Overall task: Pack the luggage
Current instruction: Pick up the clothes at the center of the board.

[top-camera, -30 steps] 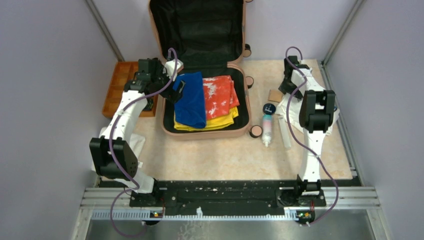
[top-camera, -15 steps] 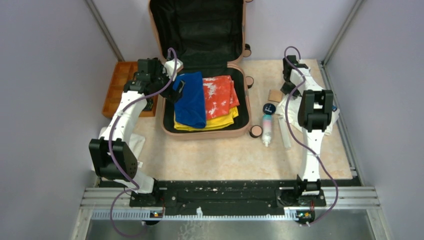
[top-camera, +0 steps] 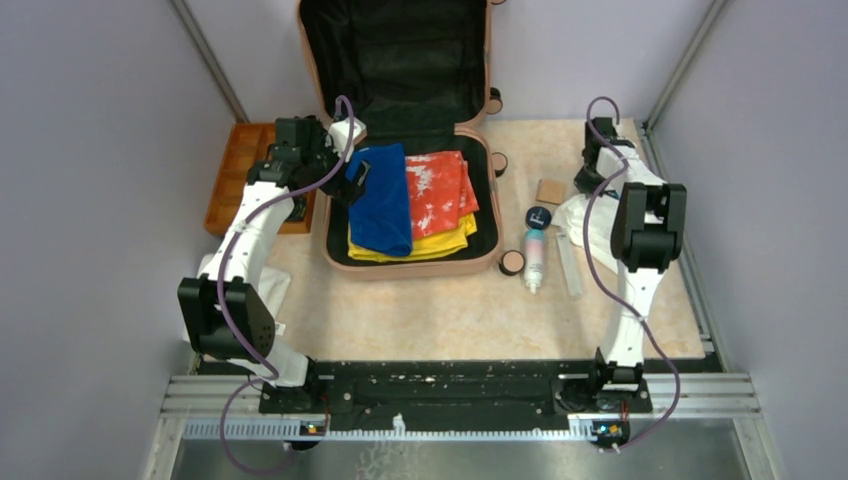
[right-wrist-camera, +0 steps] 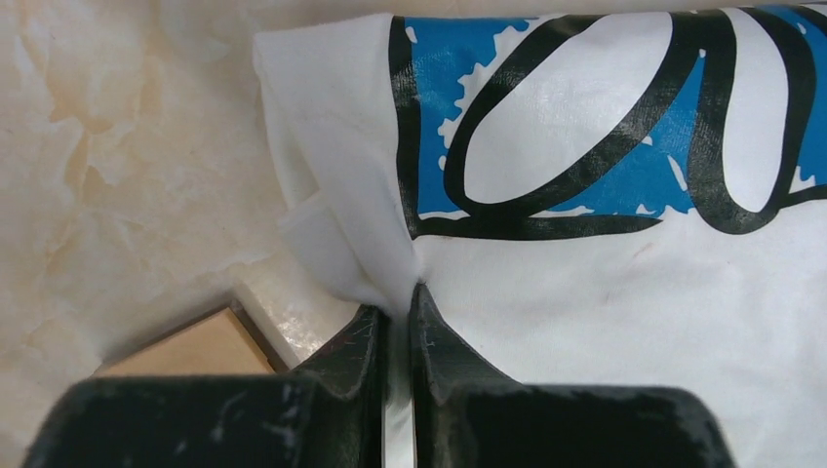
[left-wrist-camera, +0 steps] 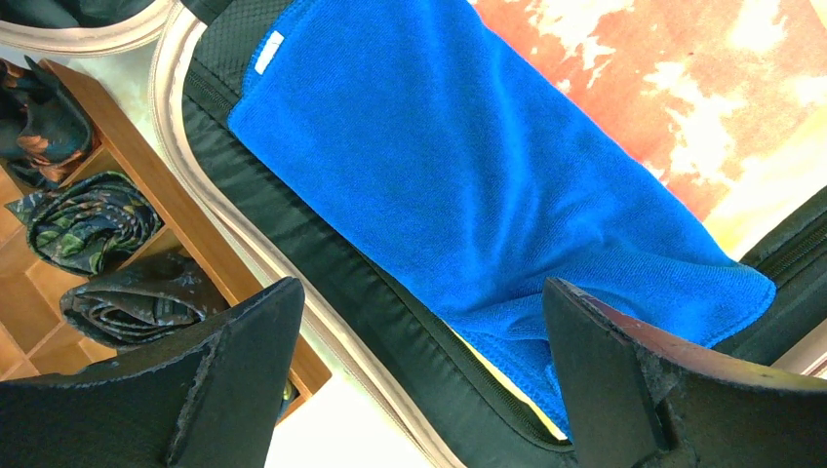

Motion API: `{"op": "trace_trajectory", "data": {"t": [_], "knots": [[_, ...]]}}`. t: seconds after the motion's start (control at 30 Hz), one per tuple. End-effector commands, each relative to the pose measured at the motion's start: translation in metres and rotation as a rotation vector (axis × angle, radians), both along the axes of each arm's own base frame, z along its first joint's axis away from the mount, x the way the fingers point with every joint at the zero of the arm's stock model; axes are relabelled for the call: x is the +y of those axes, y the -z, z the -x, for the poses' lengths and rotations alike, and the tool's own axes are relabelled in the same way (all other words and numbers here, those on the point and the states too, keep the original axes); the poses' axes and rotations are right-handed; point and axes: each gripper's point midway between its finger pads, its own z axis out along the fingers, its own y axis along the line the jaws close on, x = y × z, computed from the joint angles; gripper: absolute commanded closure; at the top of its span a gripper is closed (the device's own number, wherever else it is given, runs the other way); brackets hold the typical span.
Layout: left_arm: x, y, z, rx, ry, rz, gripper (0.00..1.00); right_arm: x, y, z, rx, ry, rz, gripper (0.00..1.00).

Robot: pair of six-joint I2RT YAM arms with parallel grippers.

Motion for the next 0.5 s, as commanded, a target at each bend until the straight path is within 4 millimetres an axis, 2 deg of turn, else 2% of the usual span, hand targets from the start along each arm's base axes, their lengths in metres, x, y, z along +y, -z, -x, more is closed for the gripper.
{"op": "trace_trajectory", "data": {"t": [0.0, 0.13, 0.27, 0.37, 0.47], "knots": [[-0.004, -0.023, -0.003, -0.055, 0.002, 0.019, 0.01, 0.001, -0.019, 0.0, -0.1, -0.023, -0.052, 1.0], [-0.004, -0.024, -0.005, -0.056, -0.005, 0.017, 0.01, -0.004, -0.064, 0.001, -0.227, -0.054, -0.022, 1.0], [-0.005, -0.031, -0.005, -0.07, -0.003, 0.019, 0.01, -0.006, -0.112, 0.004, -0.385, -0.075, -0.064, 1.0], [-0.006, -0.033, -0.005, -0.071, -0.003, 0.022, 0.01, 0.003, -0.146, 0.006, -0.497, -0.127, -0.129, 1.0], [-0.007, -0.035, -0.005, -0.074, 0.0, 0.022, 0.01, 0.022, -0.183, 0.007, -0.607, -0.224, -0.187, 1.0]]}}
